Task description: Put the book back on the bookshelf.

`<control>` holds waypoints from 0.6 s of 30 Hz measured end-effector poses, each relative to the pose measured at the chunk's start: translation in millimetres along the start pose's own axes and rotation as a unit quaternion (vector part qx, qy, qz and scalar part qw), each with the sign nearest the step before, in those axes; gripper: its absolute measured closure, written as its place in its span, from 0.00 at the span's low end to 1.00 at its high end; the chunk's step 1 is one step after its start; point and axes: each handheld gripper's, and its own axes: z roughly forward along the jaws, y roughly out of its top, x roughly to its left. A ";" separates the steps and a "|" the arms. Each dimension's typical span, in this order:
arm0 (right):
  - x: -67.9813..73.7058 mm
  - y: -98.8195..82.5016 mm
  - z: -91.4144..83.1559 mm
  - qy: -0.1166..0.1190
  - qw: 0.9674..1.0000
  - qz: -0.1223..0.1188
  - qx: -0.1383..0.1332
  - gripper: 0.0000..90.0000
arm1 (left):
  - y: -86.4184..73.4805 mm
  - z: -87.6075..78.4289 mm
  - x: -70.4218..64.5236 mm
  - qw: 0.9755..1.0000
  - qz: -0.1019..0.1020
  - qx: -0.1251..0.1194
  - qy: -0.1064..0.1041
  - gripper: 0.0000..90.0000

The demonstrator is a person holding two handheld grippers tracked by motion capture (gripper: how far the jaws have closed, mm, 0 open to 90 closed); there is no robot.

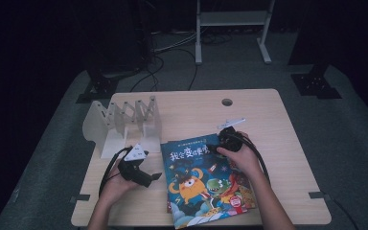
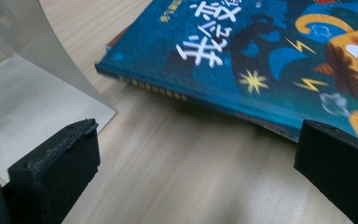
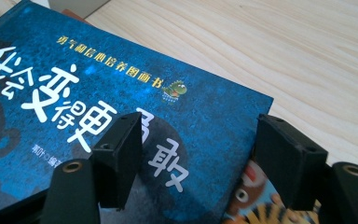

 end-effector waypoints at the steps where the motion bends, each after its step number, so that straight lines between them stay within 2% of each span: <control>1: 2.1 1.3 2.1 0.003 1.000 -0.003 -0.001 0.35 | 1.9 1.3 1.9 1.000 -0.006 -0.008 -0.002 0.00; 12: 13.8 12.0 10.7 0.013 1.000 -0.022 0.010 0.35 | 8.9 4.8 10.4 1.000 -0.010 -0.004 -0.009 0.00; 15: 17.9 14.6 14.8 0.018 1.000 -0.024 0.007 0.34 | 10.5 6.4 12.1 1.000 -0.011 -0.011 -0.009 0.00; 17: 21.5 16.4 19.0 0.029 0.999 -0.020 0.004 0.35 | 10.4 8.3 12.9 1.000 -0.015 -0.011 -0.012 0.00; 18: 22.8 16.9 20.1 0.032 0.999 -0.020 0.003 0.35 | 9.9 10.8 12.8 1.000 -0.014 -0.003 -0.015 0.00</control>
